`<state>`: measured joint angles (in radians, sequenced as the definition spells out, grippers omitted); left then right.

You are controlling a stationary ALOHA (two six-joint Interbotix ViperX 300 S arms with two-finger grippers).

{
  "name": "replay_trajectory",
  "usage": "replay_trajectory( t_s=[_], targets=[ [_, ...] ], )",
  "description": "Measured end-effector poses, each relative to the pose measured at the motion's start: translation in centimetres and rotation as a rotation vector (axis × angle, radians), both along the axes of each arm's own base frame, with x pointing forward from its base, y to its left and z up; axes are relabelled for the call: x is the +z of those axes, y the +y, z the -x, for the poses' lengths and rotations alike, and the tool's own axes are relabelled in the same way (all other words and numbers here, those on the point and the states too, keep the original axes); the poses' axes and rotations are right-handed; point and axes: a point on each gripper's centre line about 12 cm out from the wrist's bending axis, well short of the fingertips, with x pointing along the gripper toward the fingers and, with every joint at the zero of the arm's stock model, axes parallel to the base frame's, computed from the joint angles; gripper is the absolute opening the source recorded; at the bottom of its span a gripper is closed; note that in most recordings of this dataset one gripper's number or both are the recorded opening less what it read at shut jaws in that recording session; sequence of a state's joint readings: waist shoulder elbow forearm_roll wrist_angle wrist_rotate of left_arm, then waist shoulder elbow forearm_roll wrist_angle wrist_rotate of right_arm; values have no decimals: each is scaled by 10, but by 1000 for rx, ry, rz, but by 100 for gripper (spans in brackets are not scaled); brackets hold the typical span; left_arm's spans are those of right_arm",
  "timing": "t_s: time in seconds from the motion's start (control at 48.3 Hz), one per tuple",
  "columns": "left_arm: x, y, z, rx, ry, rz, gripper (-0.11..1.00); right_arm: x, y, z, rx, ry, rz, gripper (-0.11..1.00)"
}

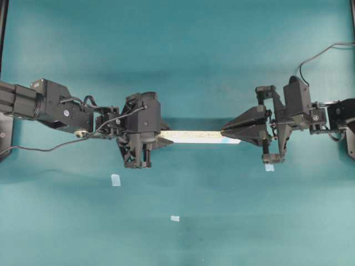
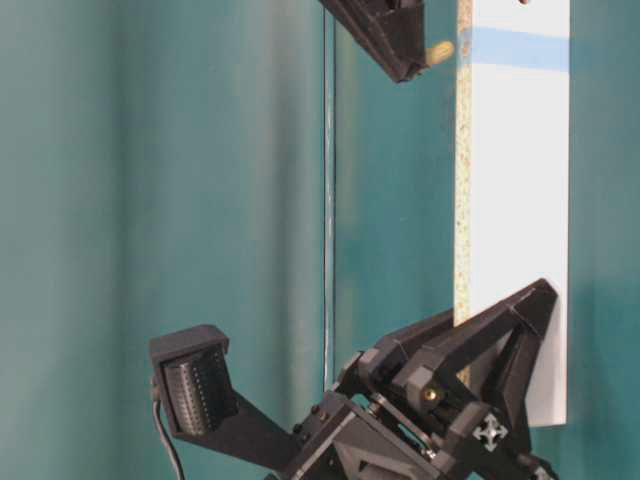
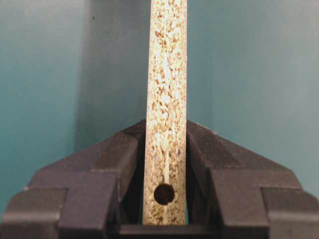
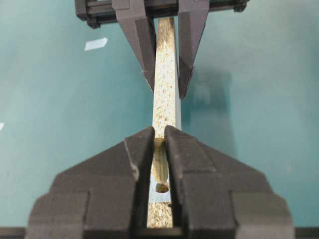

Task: Insert the rod into the hole on the wooden board.
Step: 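Align the peg over the hole and lower it in with the right gripper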

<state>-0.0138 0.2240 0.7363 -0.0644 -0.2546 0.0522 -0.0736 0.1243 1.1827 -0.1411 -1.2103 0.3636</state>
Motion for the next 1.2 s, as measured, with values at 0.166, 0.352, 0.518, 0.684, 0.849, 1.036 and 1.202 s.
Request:
replay_trajectory(
  t_s=[0.166, 0.352, 0.518, 0.684, 0.849, 1.036, 1.202],
  targets=[
    [0, 0, 0, 0, 0, 0, 31, -2, 0, -2, 2, 3, 0, 10],
    [0, 1, 0, 0, 0, -1, 31, -4, 0, -3, 0, 6, -1, 10],
    [0, 1, 0, 2, 0, 0, 31, -5, -1, -3, -1, 11, -1, 10],
    [0, 1, 0, 1, 2, -1, 31, -5, -1, -2, -1, 14, -1, 10],
    [0, 1, 0, 2, 0, 0, 31, -6, -1, -2, -1, 15, -2, 10],
    [0, 1, 0, 2, 0, -1, 31, -8, 0, 1, -1, 24, -2, 10],
    [0, 2, 1, 3, 0, -1, 31, -10, 0, 5, 0, 37, -3, 10]
  ],
)
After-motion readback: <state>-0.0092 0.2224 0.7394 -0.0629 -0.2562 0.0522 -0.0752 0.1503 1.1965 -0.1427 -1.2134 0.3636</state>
